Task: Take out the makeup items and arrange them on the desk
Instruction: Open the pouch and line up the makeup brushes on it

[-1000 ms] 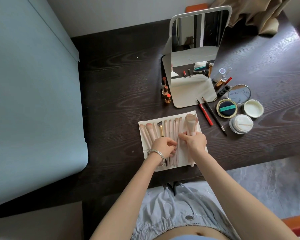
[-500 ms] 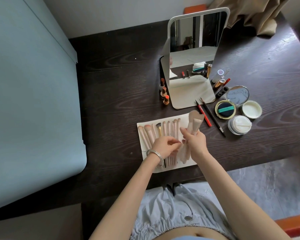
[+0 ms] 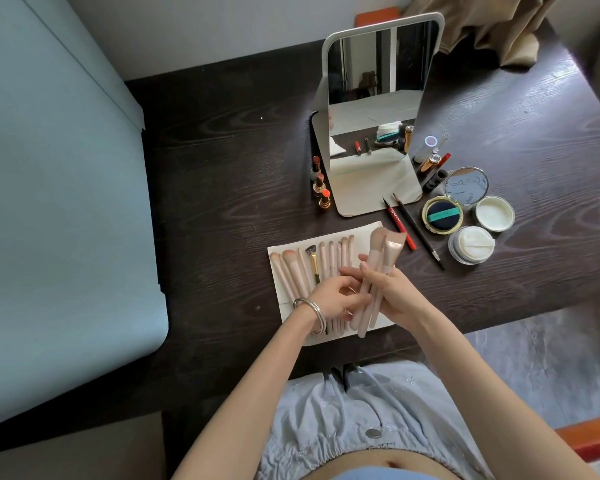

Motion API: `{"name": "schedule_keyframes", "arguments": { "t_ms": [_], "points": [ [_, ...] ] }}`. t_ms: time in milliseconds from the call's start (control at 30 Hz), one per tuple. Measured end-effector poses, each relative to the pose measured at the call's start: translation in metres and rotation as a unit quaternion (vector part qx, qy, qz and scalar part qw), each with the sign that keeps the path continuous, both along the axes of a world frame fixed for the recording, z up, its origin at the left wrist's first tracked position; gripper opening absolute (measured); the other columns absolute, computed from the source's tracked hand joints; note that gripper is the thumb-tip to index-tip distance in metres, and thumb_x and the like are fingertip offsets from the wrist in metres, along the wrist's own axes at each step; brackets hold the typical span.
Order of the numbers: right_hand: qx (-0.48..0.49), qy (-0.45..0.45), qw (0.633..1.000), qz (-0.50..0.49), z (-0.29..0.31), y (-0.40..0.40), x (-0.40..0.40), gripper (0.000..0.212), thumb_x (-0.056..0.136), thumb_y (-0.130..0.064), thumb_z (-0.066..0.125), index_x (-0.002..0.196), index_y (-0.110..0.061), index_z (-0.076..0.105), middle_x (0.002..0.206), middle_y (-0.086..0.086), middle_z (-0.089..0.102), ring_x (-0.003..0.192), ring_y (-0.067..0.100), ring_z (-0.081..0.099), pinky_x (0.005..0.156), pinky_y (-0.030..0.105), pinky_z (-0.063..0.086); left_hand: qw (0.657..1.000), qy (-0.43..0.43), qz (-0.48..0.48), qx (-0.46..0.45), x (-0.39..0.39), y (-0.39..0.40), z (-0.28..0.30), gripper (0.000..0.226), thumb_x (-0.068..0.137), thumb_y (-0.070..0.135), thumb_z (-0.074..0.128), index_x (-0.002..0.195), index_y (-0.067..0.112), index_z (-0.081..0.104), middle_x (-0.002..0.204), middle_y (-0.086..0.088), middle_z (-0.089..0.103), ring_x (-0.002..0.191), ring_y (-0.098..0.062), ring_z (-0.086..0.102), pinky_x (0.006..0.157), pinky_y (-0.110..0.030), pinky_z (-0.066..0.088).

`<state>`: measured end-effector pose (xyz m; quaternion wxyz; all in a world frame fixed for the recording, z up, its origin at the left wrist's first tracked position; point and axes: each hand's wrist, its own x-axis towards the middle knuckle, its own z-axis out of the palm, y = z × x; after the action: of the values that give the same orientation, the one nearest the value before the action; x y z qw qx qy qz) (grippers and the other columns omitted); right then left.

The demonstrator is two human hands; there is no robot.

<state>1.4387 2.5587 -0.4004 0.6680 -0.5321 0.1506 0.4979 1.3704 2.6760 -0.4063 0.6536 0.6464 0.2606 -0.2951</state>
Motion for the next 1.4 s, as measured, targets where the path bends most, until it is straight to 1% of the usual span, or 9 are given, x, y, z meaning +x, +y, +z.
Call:
{"name": "schedule_keyframes", "arguments": {
  "t_ms": [67,200,333,433,567,800,967,1233,1400],
  "points": [
    [-0.031,-0.042,0.999,0.005,-0.004,-0.001,-0.004,0.039,0.095,-0.021,0.051,0.130,-0.004,0.043,0.117,0.016,0.066,0.098,0.022,0.068,0.077,0.033,0.058,1.000,0.000,0.016,-0.005,-0.001,-0.001,-0.002,0.031,0.089,0.021,0.061,0.116,0.005,0.058,0.108,-0.017,0.065,0.104,-0.031,0.064,0.089,-0.042,0.054],
    [-0.114,-0.105,0.987,-0.033,-0.008,0.002,-0.014,0.026,0.097,-0.028,0.048,0.093,-0.008,0.064,0.103,0.019,0.069,0.091,0.030,0.068,0.080,0.040,0.056,0.999,0.008,0.040,-0.009,-0.002,-0.007,-0.007,0.026,0.090,0.017,0.059,0.112,0.002,0.060,0.099,-0.014,0.066,0.094,-0.028,0.066,0.085,-0.039,0.056],
    [-0.190,-0.148,0.965,-0.101,-0.013,-0.001,-0.013,0.021,0.098,-0.022,0.048,0.098,-0.006,0.063,0.089,0.012,0.068,0.083,0.021,0.066,0.069,0.027,0.054,0.995,0.018,0.087,-0.037,-0.005,-0.002,-0.008,0.027,0.091,0.015,0.059,0.114,0.001,0.061,0.091,-0.008,0.067,0.077,-0.011,0.065,0.065,-0.019,0.057],
    [-0.265,-0.203,0.942,-0.031,-0.017,-0.003,-0.009,0.021,0.094,-0.025,0.055,0.095,-0.008,0.066,0.076,0.001,0.057,0.071,0.013,0.054,0.058,0.023,0.043,0.997,0.017,0.073,-0.014,-0.006,0.000,-0.011,0.026,0.089,0.016,0.060,0.112,0.003,0.062,0.092,-0.008,0.068,0.078,-0.011,0.065,0.071,-0.021,0.057],
    [-0.267,-0.204,0.941,0.036,-0.014,-0.001,-0.005,0.014,0.085,-0.026,0.067,0.078,-0.015,0.067,0.074,-0.002,0.062,0.067,0.011,0.054,0.059,0.026,0.044,0.998,0.007,0.031,0.048,-0.001,-0.003,-0.013,0.025,0.087,0.020,0.064,0.108,0.006,0.066,0.101,-0.012,0.070,0.091,-0.022,0.068,0.083,-0.033,0.057],
    [-0.327,-0.224,0.916,0.055,-0.020,-0.003,0.004,0.021,0.082,-0.027,0.070,0.066,-0.014,0.067,0.065,-0.002,0.058,0.064,0.010,0.052,0.061,0.024,0.041,0.984,-0.021,-0.002,0.179,-0.003,-0.002,-0.019,0.025,0.089,0.024,0.059,0.112,0.019,0.068,0.090,-0.003,0.071,0.080,-0.017,0.068,0.079,-0.037,0.058],
    [-0.329,-0.213,0.917,0.075,-0.026,0.007,0.001,0.023,0.082,-0.029,0.071,0.066,-0.013,0.067,0.065,0.000,0.061,0.067,0.010,0.055,0.062,0.023,0.043,0.981,-0.014,-0.003,0.193,-0.004,0.003,-0.018,0.024,0.088,0.018,0.056,0.107,0.021,0.070,0.076,0.000,0.068,0.080,-0.019,0.069,0.080,-0.037,0.058],
    [-0.335,-0.230,0.910,0.081,-0.030,0.008,0.000,0.019,0.083,-0.027,0.069,0.073,-0.010,0.068,0.060,-0.003,0.057,0.061,0.008,0.052,0.058,0.021,0.039,0.982,-0.016,0.017,0.185,-0.006,0.007,-0.021,0.024,0.091,0.015,0.055,0.112,0.018,0.068,0.090,0.001,0.068,0.079,-0.017,0.067,0.074,-0.030,0.059],
    [-0.342,-0.226,0.910,0.058,-0.033,0.007,0.001,0.016,0.082,-0.025,0.070,0.074,-0.010,0.068,0.060,-0.002,0.058,0.061,0.008,0.052,0.058,0.021,0.039,0.977,-0.026,-0.011,0.212,-0.003,0.004,-0.022,0.028,0.090,0.017,0.053,0.113,0.026,0.066,0.086,-0.002,0.072,0.083,-0.020,0.068,0.082,-0.038,0.057]
  ]
}}
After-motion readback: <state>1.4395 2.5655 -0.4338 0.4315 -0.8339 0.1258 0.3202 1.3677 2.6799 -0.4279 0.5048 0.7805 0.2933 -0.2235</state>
